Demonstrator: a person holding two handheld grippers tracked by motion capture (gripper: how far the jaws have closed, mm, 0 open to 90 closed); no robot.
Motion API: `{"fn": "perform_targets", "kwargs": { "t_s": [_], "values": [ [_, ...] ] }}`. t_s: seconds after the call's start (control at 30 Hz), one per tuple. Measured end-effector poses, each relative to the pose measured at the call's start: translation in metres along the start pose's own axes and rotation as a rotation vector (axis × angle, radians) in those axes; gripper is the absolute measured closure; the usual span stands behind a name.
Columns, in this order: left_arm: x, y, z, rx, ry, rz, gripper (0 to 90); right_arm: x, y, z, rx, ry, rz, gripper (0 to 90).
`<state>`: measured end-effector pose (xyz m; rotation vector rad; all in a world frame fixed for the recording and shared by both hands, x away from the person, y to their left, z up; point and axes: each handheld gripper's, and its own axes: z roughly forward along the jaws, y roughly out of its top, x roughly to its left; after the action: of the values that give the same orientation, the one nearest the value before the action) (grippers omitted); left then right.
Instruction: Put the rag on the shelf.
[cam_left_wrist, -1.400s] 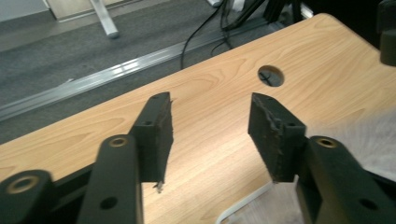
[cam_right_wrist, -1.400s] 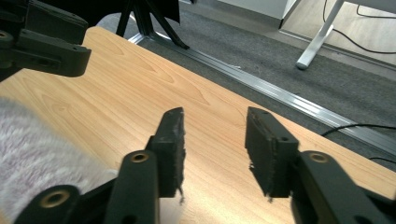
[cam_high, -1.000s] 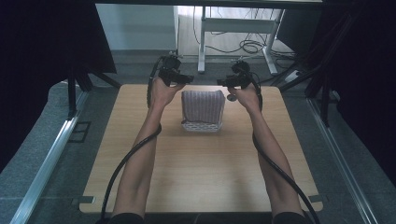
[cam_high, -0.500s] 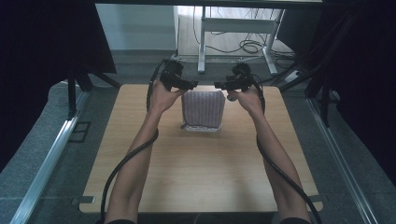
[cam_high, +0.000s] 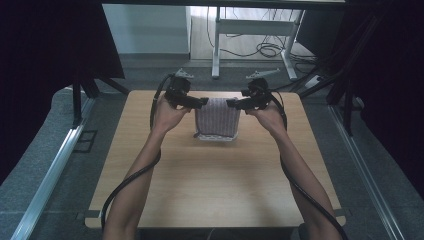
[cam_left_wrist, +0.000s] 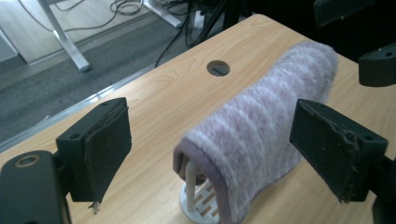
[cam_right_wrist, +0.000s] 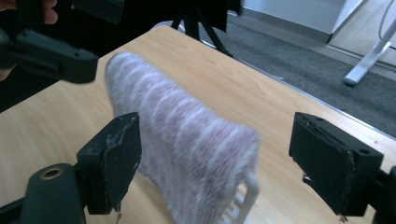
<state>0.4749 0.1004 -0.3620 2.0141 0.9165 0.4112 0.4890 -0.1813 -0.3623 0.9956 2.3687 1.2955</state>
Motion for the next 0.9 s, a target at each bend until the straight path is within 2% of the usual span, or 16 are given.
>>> {"fn": "perform_targets", "kwargs": {
  "t_s": [0.2,0.43,0.53,0.9],
  "values": [
    [-0.007,-0.022,-0.014,-0.011,-0.002,0.015,11.9,0.014,-0.021,-0.005,0.025,0.014,-0.033,14.2],
    [-0.016,-0.051,-0.022,0.012,0.026,0.044,11.7,0.023,-0.040,-0.010,0.029,0.027,-0.041,13.4],
    [-0.020,-0.063,-0.024,0.008,0.021,0.038,11.7,0.027,-0.049,-0.012,0.029,0.033,-0.044,11.9],
    [-0.039,-0.111,-0.031,0.031,0.032,0.060,11.7,0.040,-0.095,-0.010,0.050,0.042,-0.039,2.8]
  ]
}}
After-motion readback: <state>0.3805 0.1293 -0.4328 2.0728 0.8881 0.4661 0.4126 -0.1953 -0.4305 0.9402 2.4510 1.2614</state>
